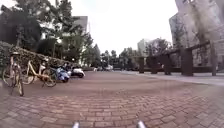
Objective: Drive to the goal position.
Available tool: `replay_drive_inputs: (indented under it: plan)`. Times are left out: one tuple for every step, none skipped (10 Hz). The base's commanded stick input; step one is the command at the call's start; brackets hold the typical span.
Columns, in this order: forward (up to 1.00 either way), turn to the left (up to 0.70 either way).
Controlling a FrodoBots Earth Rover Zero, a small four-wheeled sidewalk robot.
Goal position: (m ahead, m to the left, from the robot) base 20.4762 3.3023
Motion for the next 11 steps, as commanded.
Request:
replay_drive_inputs:
  plan:
    - [0.7,0.0]
    - [0.7,0.0]
    - [0.7,0.0]
    - [0.7,0.0]
    - [0.7,0.0]
    - [0.7,0.0]
    - [0.7,0.0]
    - [0.7,0.0]
    - [0.7,0.12]
    - [0.7,0.14]
    - [0.7,0.14]
